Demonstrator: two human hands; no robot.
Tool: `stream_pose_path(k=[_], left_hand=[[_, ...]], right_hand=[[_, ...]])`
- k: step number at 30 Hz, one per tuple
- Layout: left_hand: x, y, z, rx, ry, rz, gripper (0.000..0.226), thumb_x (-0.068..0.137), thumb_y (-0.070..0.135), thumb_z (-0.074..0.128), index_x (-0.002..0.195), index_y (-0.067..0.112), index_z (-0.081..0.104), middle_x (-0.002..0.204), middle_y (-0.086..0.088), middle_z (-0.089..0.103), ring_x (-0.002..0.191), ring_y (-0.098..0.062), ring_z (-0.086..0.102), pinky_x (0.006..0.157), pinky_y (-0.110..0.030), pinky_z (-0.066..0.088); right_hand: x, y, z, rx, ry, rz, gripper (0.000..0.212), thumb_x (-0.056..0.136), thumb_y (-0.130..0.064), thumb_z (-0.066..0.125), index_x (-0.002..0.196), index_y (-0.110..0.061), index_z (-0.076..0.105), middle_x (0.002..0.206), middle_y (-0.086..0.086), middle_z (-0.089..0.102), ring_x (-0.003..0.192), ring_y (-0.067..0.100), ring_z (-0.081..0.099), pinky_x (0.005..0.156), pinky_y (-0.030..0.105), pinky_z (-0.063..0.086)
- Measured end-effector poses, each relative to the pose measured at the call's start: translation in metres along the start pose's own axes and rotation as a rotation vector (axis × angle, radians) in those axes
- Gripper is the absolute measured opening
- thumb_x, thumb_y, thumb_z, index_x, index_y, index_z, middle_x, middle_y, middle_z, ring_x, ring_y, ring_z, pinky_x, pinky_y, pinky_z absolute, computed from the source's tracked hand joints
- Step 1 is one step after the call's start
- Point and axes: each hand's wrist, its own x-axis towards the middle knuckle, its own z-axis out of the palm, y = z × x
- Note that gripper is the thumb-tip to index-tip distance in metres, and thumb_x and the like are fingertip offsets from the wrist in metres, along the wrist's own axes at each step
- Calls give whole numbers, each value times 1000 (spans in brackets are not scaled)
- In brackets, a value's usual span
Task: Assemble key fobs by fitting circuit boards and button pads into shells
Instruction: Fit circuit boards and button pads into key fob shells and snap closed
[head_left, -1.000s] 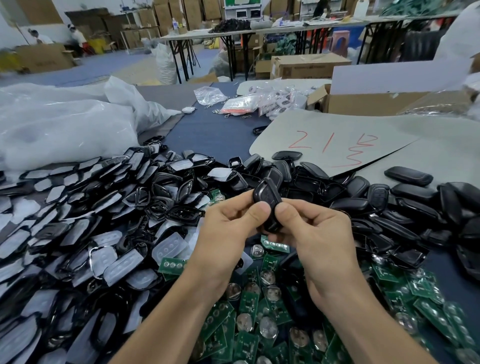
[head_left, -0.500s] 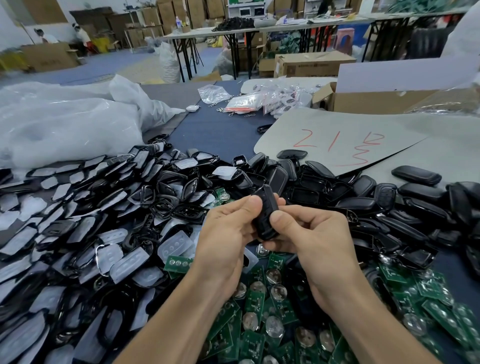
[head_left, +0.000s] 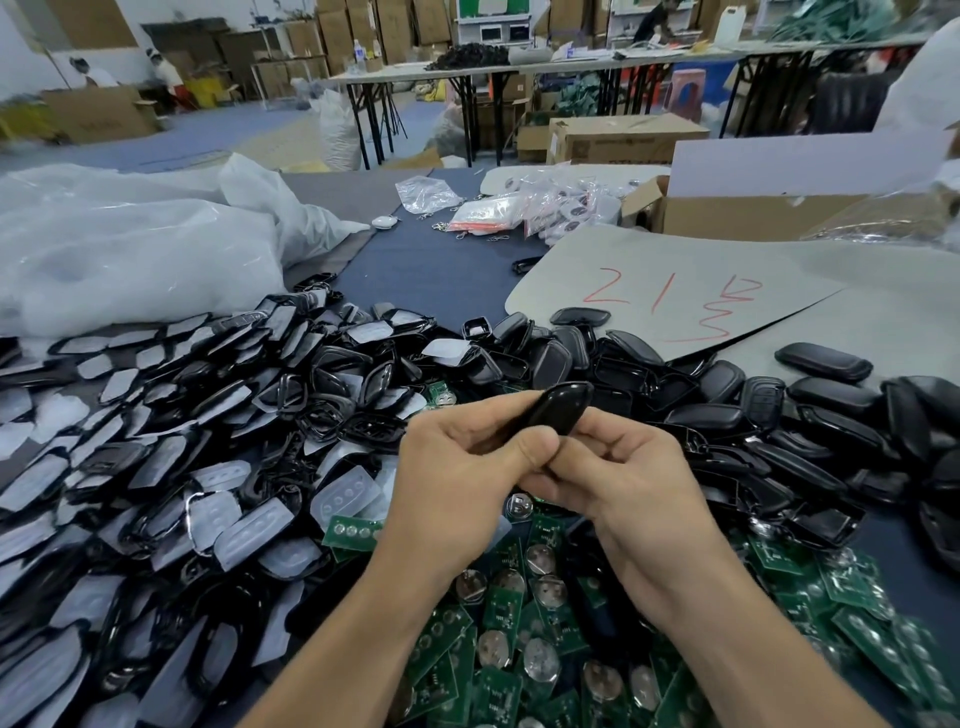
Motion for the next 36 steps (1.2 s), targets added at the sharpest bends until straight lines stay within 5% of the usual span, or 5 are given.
stream_pose_path(k=[7,11,17,22,36], left_hand=[[-2,-7,3,122,54,31,29,79,18,78,105,30,83,103,6,81,100,-16,78,91,-40,61],[-5,-4,6,71,5,2,22,86,24,75,102,36,83,96,3,82,88,-20,80,71,-42,66],[-2,-3,-1,337,20,119,28,93,30,66,95,56,77,92,22,78,89,-3,75,79,-27,61],[-6,-2,0,357,-21,168,25,94,23,68,103,43,80,95,23,78,92,0,75,77,-11,55],[1,-5,3,123,68,-87,22,91,12,77,93,33,84,86,5,81,82,-11,78,73,-25,62]], right_hand=[[-1,-4,5,46,-118,55,17,86,-8,69,87,-18,82,85,9,78,81,17,77,75,29,62],[-4,-4,8,-28,-128,86,33,99,2,60,84,-18,81,85,8,78,78,16,76,74,29,62],[-2,-14,-9,-529,206,-182,22,84,-9,80,90,-30,81,83,-6,80,75,8,74,69,22,57],[-3,-16,-8,-412,205,-240,21,83,-4,80,81,-25,83,67,5,75,59,13,68,58,18,51],[0,-12,-4,-305,262,-182,21,84,0,78,75,-19,81,61,9,70,55,15,61,56,22,52]])
